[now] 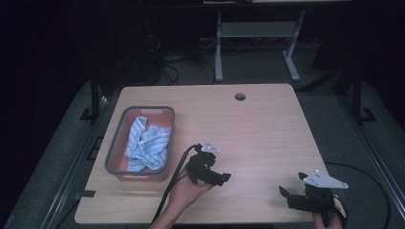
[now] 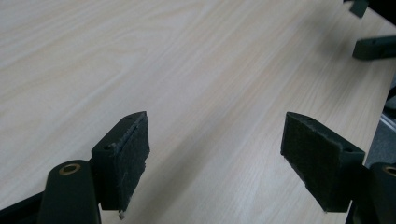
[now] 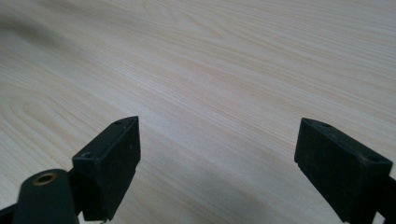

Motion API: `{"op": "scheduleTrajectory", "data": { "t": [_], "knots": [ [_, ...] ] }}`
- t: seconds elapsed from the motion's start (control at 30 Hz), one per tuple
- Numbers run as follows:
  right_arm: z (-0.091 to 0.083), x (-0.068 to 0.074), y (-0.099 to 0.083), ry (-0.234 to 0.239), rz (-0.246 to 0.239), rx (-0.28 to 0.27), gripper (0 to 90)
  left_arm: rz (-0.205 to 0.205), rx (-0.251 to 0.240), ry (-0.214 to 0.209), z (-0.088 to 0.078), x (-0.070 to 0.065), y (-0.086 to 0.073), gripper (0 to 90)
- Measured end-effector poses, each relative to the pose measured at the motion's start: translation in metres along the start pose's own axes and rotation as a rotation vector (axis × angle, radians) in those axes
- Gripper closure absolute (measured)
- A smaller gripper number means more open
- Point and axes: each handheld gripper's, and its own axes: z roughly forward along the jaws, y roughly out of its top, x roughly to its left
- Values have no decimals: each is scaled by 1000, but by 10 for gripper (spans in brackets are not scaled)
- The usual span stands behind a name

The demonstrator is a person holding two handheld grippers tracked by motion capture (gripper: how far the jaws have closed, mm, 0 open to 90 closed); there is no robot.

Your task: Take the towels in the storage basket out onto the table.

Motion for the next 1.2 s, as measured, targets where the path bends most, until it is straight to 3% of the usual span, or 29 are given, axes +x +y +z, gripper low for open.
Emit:
{"op": "scheduleTrajectory", "data": {
  "t": [0.17, 0.33, 0.53, 0.73, 0.8, 1.2],
  "knots": [
    [0, 0, 1, 2, -10, -1, 138, -1, 0, 15, -6, 4, 10, 234],
    [-1, 1, 1, 2, -13, -3, 138, -4, 22, 60, -18, 13, 25, 229],
    [-1, 0, 1, -3, -5, 0, 138, -5, 27, 65, -28, 21, 32, 222],
    [-1, -1, 0, -2, -5, -4, 138, -37, 23, 93, -43, 35, 37, 219],
    [0, 0, 0, 1, -4, -1, 138, -65, 23, 88, -47, 41, 38, 219],
    [1, 0, 0, 4, -9, 2, 138, -111, 20, 125, -68, 62, 42, 221]
  ]
}}
